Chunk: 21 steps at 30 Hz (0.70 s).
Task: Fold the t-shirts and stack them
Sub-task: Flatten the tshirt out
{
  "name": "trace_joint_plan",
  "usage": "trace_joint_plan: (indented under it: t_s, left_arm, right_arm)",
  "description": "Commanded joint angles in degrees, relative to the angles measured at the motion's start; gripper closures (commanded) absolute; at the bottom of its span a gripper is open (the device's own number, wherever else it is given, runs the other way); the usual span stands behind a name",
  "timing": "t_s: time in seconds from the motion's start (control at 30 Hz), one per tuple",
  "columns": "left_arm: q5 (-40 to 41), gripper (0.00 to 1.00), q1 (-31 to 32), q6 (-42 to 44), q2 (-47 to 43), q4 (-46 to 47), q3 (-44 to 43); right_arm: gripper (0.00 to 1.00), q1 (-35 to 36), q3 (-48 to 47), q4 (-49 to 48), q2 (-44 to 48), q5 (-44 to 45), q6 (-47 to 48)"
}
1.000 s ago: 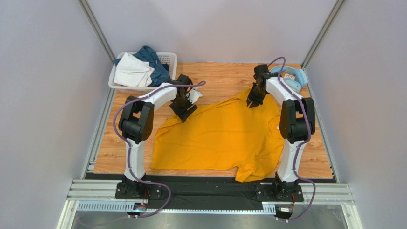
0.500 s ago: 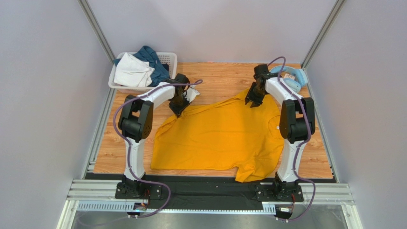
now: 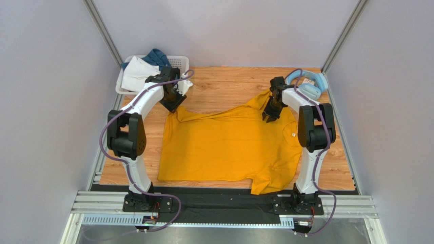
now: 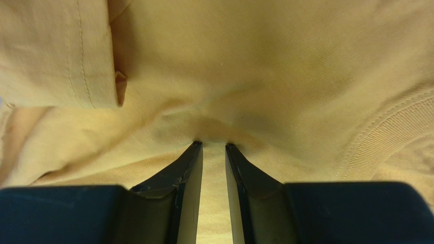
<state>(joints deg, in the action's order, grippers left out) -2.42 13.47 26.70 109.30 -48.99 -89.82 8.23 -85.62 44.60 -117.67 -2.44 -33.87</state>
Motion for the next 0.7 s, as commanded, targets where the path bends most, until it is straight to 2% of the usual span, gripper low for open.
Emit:
trace_joint_plan:
  t_s: [0.0,0.23,0.37,0.6,0.67]
  left_arm:
    - [2.06,0.54,-2.57,2.57,-3.12,-0.67,1.05]
    - [3.47,0.52,-3.98,2.66,-2.25,1.88,4.48]
    - [-1.52,0.53,-3.46,0.20,-3.56,0.05,3.17]
    - [-5.49,0.52,-0.47,-3.57,-5.32,-0.75,0.53]
    - [-7.16,0.52,-0.38,-4.28,-3.92,-0.75,-0.70]
  right_arm:
    - [0.71,0.38,1.78,-2.59,-0.98,1.56,-0.32]
    - [0.72,0.38,2.30,-2.59,-0.37,1.12,0.03]
    - [0.72,0.30,1.43,-2.50,0.42,-0.55,-0.23]
    - [0.71,0.38,-3.75,0.22,3.40,-1.78,-0.50]
    - [0.66,0.21,-6.03,0.31,4.72,-1.43,-0.50]
